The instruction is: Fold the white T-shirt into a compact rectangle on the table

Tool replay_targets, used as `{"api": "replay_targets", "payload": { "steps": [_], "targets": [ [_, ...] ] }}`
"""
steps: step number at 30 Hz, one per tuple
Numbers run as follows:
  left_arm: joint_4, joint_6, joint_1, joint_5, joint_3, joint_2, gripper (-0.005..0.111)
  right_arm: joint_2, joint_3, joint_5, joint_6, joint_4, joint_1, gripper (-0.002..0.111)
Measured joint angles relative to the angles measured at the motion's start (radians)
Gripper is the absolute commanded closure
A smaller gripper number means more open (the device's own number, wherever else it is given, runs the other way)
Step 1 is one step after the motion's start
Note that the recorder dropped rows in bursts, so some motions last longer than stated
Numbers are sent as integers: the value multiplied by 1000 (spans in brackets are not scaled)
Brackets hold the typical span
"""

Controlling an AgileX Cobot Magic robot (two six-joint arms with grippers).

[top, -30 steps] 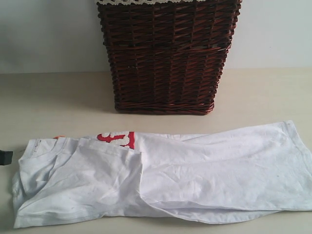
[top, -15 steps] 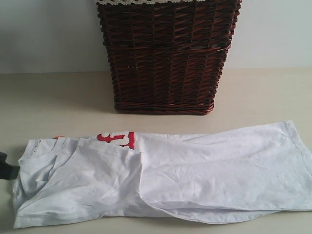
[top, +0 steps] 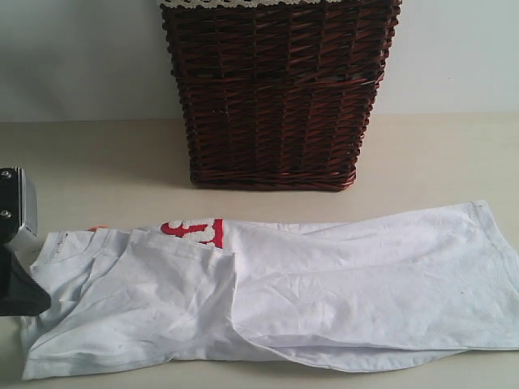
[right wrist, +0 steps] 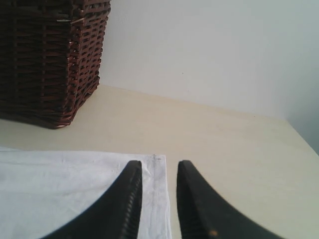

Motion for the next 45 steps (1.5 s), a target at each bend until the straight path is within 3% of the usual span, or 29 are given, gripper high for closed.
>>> {"api": "replay_targets", "payload": {
  "steps": [3,6,8,11,14,16,23,36,45],
  "targets": [
    [144,-207,0,115,-75,7,107,0,0,0,0,0,0,83],
    [225,-358,0,93,-112,9,104,0,0,0,0,0,0,83],
    [249,-441,0,35,-117,9,95,0,0,0,0,0,0,83],
    [256,-565,0,-60,-119,15,70,0,0,0,0,0,0,83],
    [256,-765,0,-140,-119,45,37,0,0,0,0,0,0,83],
    [261,-879,0,-174,-119,71,25,0,0,0,0,0,0,83],
    [338,-1057,0,-240,-119,185,27,0,0,0,0,0,0,83],
    [346,-1065,0,-439,-119,315,27,0,0,0,0,0,0,83],
    [346,-1065,0,-455,-120,396,27,0,0,0,0,0,0,83]
  ]
}}
